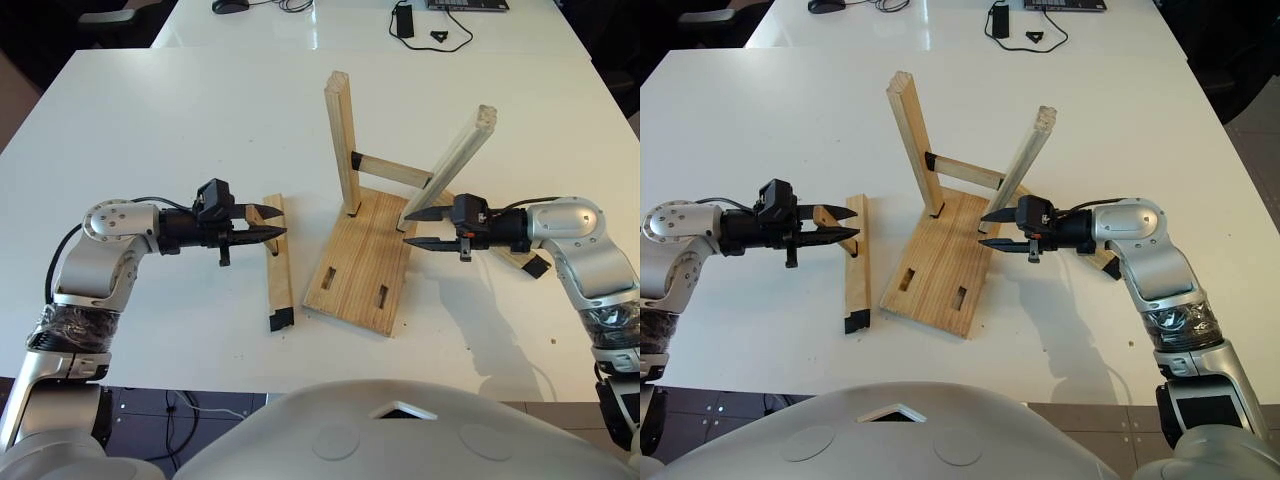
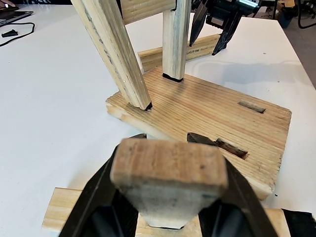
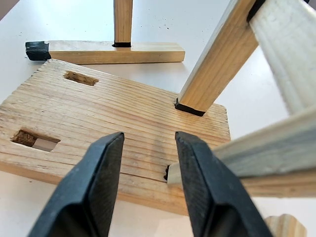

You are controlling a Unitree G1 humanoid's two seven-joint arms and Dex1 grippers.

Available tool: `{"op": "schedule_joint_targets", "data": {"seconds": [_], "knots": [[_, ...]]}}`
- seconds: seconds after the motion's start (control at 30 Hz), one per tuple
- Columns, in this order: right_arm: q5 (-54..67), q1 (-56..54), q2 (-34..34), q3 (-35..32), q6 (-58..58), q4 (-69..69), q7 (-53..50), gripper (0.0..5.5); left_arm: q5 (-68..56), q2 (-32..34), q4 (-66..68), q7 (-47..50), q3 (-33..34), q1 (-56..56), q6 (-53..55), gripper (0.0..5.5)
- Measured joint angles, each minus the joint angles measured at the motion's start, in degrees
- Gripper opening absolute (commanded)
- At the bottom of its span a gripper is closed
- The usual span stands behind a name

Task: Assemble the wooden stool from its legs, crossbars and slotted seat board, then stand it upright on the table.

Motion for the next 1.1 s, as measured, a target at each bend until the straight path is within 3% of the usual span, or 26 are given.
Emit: {"op": "schedule_joint_targets", "data": {"seconds": [0.33, 0.47, 0.67, 0.87, 1.1], "knots": [[-1.2, -0.4, 0.1, 0.6, -1.6, 1.4, -0.5, 1.91, 0.2, -0.2, 0.0, 1.3, -0.8, 0.1, -1.4, 1.31], [-1.4, -0.6, 0.3, 0.8, -2.0, 1.6, -0.8, 1.91, 7.1, -1.2, 3.6, 4.5, -5.3, 2.9, 0.3, 2.15], [-2.3, -0.8, 0.4, 0.9, -2.6, 2.7, -1.0, 1.91, 6.7, -3.7, 3.3, 5.6, -5.4, 3.5, 1.1, 2.93], [-2.4, -1.6, 0.4, 0.9, -3.3, 3.6, -0.5, 1.91, 6.0, -5.0, 3.0, 6.8, -2.1, 4.7, 2.3, 2.93], [-2.4, -2.4, 0.2, 0.9, -4.1, 4.3, 0.1, 1.91, -5.4, -4.1, -11.3, 9.0, 9.2, 5.5, 10.5, 2.93]]}}
